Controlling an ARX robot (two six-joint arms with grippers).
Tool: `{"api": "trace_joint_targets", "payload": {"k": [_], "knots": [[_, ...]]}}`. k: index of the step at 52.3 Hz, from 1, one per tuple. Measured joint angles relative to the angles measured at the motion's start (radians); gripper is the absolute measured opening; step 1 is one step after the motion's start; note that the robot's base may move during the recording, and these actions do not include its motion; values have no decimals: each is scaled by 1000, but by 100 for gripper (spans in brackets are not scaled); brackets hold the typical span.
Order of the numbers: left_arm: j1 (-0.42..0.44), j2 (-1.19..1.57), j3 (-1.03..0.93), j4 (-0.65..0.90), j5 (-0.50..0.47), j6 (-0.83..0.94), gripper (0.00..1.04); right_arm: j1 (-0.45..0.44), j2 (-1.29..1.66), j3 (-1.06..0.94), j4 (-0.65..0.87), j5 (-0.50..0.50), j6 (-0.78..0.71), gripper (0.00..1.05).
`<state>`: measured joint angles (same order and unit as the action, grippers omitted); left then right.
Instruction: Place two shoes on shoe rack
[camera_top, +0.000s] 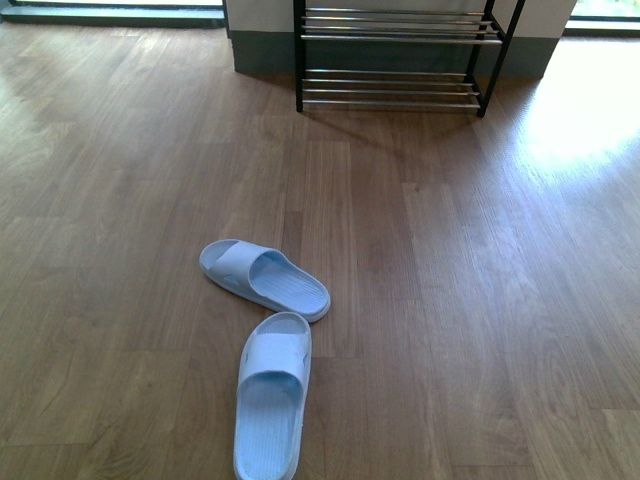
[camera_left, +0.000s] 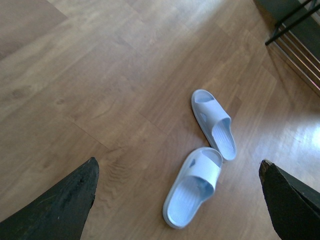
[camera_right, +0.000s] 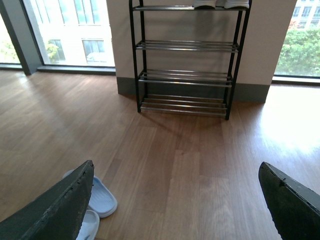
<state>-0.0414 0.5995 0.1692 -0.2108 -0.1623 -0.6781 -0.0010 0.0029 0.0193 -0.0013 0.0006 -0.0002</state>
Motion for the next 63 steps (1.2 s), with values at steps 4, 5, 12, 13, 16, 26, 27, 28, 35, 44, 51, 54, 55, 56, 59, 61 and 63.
{"api": "trace_joint_targets", "payload": {"k": [4, 5, 12, 13, 16, 26, 27, 28, 35, 44, 51, 54, 55, 56, 59, 61, 63], "knots": [[-1, 169, 38, 80, 55, 5, 95, 0, 0, 0, 0, 0, 0, 95], [-1, 193, 45, 90, 62, 9, 95, 0, 0, 0, 0, 0, 0, 96], [-8, 497, 147, 160, 122, 77, 95, 0, 0, 0, 0, 0, 0, 96], [-10, 567, 174, 163, 130, 100, 95, 0, 0, 0, 0, 0, 0, 96], [-18, 708, 241, 158, 140, 163, 95, 0, 0, 0, 0, 0, 0, 96], [-31, 1010, 439, 136, 151, 340, 95, 0, 0, 0, 0, 0, 0, 95], [-31, 1040, 459, 136, 150, 351, 95, 0, 0, 0, 0, 0, 0, 96], [-33, 1086, 490, 137, 145, 377, 95, 0, 0, 0, 0, 0, 0, 96], [-49, 1269, 602, 141, 149, 467, 95, 0, 0, 0, 0, 0, 0, 96], [-100, 1547, 766, 121, 269, 566, 95, 0, 0, 0, 0, 0, 0, 96], [-119, 1681, 855, 104, 319, 604, 95, 0, 0, 0, 0, 0, 0, 96], [-122, 1736, 894, 101, 311, 631, 95, 0, 0, 0, 0, 0, 0, 96], [-124, 1755, 908, 98, 300, 634, 95, 0, 0, 0, 0, 0, 0, 96], [-125, 1780, 929, 95, 293, 641, 95, 0, 0, 0, 0, 0, 0, 95], [-127, 1823, 960, 116, 291, 659, 95, 0, 0, 0, 0, 0, 0, 96], [-127, 1848, 984, 122, 283, 675, 95, 0, 0, 0, 0, 0, 0, 96], [-128, 1860, 996, 122, 275, 680, 95, 0, 0, 0, 0, 0, 0, 96]]}}
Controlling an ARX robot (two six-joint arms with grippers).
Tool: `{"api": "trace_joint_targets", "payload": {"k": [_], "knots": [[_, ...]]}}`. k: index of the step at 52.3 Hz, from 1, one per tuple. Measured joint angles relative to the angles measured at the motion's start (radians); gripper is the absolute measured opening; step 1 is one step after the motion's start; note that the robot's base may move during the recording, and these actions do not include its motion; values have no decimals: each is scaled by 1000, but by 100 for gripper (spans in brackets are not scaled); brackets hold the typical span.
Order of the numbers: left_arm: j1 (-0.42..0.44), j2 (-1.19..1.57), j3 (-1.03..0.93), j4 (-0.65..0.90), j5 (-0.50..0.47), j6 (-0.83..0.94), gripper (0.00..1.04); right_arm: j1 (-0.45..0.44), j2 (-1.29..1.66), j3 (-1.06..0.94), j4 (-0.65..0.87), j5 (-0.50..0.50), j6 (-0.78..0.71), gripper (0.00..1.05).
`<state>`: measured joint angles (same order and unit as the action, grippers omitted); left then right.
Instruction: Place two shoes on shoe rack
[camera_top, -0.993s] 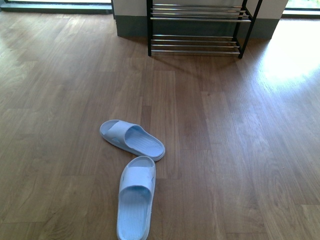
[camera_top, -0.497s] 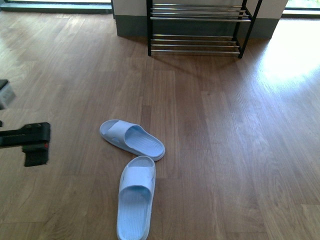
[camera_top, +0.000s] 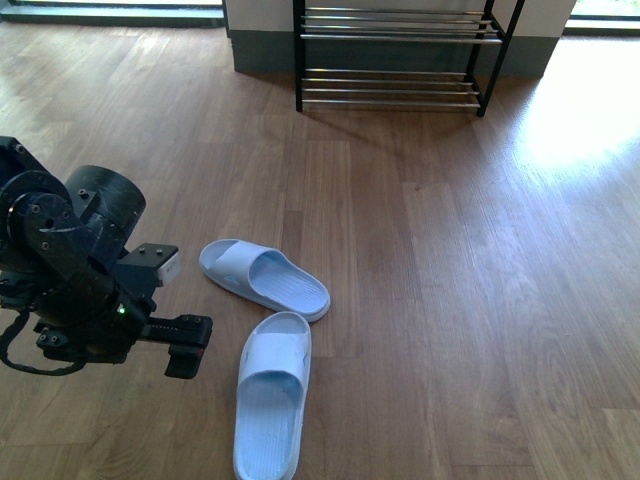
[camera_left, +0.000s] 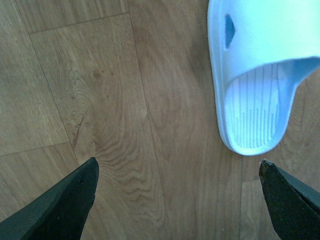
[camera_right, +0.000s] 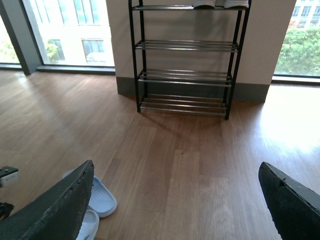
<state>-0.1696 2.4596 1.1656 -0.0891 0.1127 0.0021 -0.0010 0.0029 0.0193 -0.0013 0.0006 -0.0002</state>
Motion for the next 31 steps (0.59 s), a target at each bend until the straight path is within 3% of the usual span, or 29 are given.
{"api": "trace_joint_targets", "payload": {"k": [9, 20, 31], "knots": [[-8, 75, 69, 7, -2, 28, 95, 0, 0, 0, 0, 0, 0, 96], [-21, 183, 160, -23, 109, 40, 95, 0, 0, 0, 0, 0, 0, 95], [-21, 289, 246, -31, 90, 84, 95, 0, 0, 0, 0, 0, 0, 96]]}}
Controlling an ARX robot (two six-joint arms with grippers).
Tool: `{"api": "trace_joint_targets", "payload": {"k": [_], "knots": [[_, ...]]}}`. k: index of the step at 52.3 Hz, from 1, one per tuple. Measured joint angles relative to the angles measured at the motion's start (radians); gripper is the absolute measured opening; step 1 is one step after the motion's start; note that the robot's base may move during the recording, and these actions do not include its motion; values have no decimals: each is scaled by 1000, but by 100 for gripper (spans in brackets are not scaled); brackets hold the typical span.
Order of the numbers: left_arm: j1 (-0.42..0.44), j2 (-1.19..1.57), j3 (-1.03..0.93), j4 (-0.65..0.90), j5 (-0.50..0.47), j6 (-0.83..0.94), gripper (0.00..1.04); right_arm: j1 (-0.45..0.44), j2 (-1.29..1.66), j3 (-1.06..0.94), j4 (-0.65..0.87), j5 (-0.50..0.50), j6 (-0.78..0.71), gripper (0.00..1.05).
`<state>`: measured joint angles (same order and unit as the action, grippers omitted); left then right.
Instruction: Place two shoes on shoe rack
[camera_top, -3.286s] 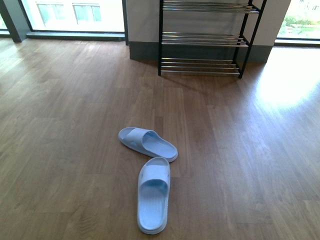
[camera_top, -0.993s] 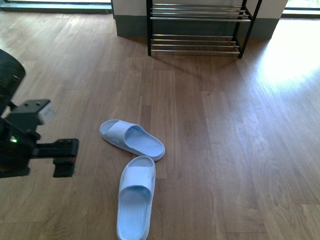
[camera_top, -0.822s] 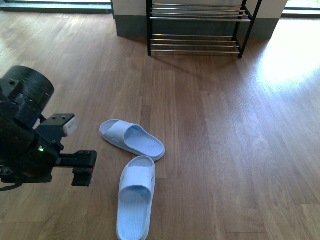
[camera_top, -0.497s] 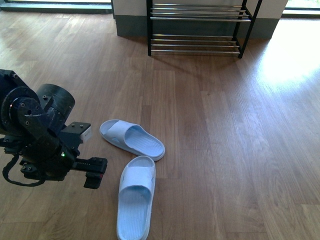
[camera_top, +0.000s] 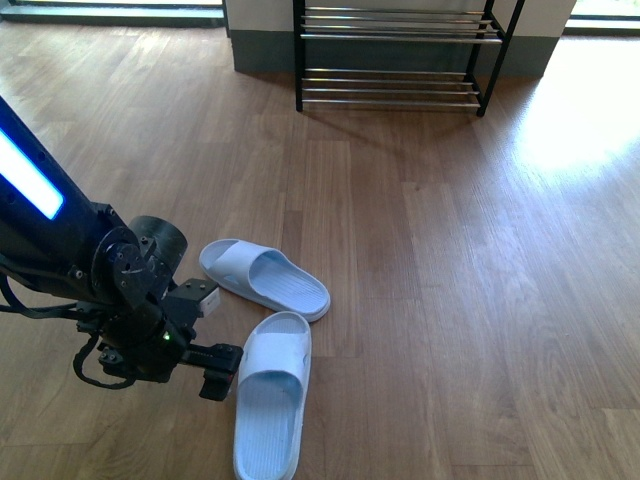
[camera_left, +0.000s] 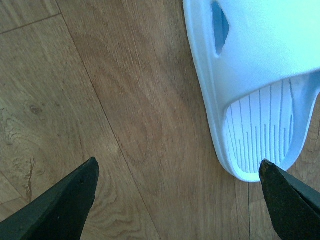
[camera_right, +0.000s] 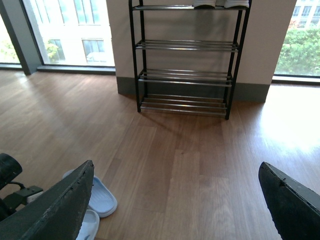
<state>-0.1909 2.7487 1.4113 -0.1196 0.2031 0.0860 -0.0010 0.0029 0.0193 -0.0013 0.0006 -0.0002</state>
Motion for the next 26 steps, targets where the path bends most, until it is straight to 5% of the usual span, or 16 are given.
{"api": "trace_joint_targets", "payload": {"k": [26], "knots": [[-37, 119, 117, 58, 28, 56, 95, 0, 0, 0, 0, 0, 0, 96]]}}
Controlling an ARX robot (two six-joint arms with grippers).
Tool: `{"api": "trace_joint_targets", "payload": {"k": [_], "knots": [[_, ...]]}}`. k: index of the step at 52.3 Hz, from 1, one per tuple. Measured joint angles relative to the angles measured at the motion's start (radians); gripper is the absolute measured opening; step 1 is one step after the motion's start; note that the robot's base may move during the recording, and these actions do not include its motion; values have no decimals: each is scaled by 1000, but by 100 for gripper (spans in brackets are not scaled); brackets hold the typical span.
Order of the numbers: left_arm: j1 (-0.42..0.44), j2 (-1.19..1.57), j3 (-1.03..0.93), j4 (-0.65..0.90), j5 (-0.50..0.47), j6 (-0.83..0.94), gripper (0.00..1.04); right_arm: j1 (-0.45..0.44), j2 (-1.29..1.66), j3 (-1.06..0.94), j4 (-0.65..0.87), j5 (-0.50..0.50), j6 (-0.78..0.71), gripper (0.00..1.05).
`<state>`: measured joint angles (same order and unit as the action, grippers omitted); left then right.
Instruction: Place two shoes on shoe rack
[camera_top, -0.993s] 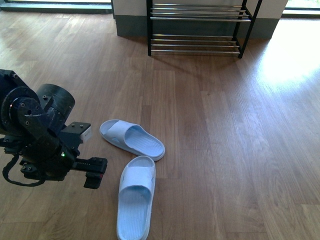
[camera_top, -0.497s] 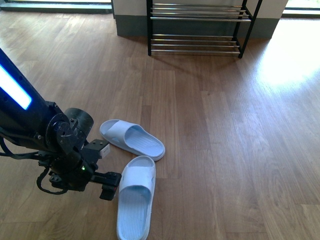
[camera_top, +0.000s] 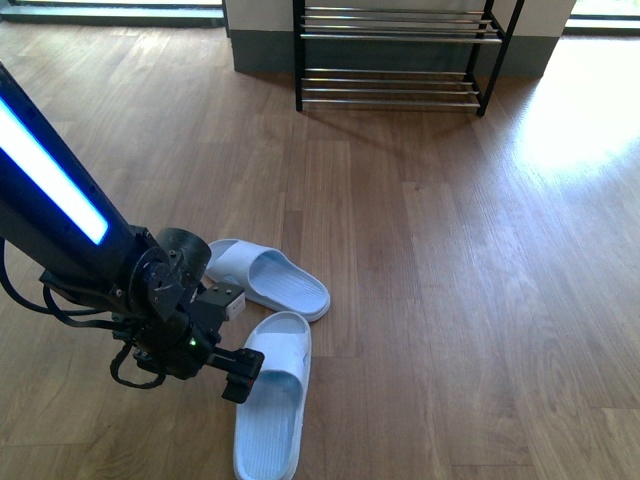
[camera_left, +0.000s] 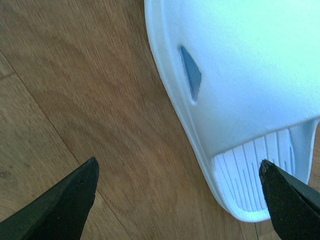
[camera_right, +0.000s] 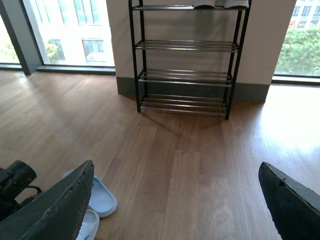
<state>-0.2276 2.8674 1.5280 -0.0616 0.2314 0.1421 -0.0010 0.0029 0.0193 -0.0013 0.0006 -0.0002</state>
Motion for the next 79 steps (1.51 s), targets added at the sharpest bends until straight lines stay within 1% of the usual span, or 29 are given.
{"api": "trace_joint_targets", "payload": {"k": [16, 31, 39, 41, 45, 46, 50, 51, 56, 57, 59, 64, 66, 79], "knots": [[-13, 48, 32, 66, -29, 38, 95, 0, 0, 0, 0, 0, 0, 95], [-21, 66, 26, 204, -98, 61, 95, 0, 0, 0, 0, 0, 0, 96], [-18, 68, 24, 235, -140, 66, 95, 0, 0, 0, 0, 0, 0, 96], [-18, 69, 24, 240, -154, 67, 92, 0, 0, 0, 0, 0, 0, 96], [-14, 73, 25, 251, -180, 68, 77, 0, 0, 0, 0, 0, 0, 96], [-13, 76, 25, 251, -185, 68, 72, 0, 0, 0, 0, 0, 0, 96], [-8, 84, 24, 248, -187, 70, 58, 0, 0, 0, 0, 0, 0, 96], [-7, 86, 24, 248, -187, 70, 52, 0, 0, 0, 0, 0, 0, 96], [-6, 88, 24, 243, -187, 67, 34, 0, 0, 0, 0, 0, 0, 96], [-6, 88, 24, 241, -187, 67, 29, 0, 0, 0, 0, 0, 0, 96], [-6, 88, 24, 238, -187, 66, 22, 0, 0, 0, 0, 0, 0, 96], [-6, 88, 24, 238, -188, 63, 9, 0, 0, 0, 0, 0, 0, 96], [-6, 88, 24, 238, -191, 62, 3, 0, 0, 0, 0, 0, 0, 96], [1, 85, 20, 238, -200, 39, 2, 0, 0, 0, 0, 0, 0, 96]]}}
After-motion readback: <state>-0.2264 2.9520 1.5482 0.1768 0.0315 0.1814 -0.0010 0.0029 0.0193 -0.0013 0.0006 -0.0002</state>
